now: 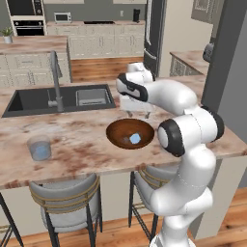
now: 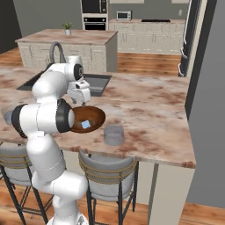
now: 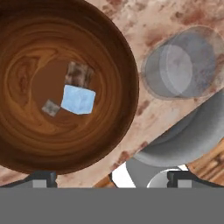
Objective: There are four ice cubes in the ice bowl. Place two ice cubes in each glass of water.
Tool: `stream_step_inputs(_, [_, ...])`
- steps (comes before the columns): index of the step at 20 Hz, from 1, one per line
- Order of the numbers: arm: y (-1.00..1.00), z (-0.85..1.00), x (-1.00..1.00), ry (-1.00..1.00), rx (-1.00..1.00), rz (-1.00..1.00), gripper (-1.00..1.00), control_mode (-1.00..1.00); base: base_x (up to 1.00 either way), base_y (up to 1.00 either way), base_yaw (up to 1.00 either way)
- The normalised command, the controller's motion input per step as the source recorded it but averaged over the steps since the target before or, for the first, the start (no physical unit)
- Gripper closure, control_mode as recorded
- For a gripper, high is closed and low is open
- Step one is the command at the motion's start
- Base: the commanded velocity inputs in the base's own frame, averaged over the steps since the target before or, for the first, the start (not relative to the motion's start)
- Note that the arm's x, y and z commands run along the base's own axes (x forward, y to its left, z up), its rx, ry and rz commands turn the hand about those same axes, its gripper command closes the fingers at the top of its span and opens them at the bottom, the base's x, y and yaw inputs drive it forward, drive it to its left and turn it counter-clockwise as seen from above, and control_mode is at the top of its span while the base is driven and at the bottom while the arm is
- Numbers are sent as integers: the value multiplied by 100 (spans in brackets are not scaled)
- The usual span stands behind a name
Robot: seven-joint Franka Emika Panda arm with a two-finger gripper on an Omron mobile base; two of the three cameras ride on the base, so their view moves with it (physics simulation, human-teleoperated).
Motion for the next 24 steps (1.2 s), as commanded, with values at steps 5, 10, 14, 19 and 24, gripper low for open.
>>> stream_step_inputs(5, [0, -49, 0, 0, -2, -5, -100, -100, 0, 0, 0])
stream_step_inputs(10, [-4, -26, -1, -5, -1, -7, -100, -100, 0, 0, 0])
stream_step_inputs(14, [-13, -24, -2, -5, 0, -5, -100, -100, 0, 0, 0])
stream_step_inputs(19, [-11, -29, -16, -8, 0, -1, -100, -100, 0, 0, 0])
stream_step_inputs(24, [-1, -19, 2, -4, 0, 0, -100, -100, 0, 0, 0])
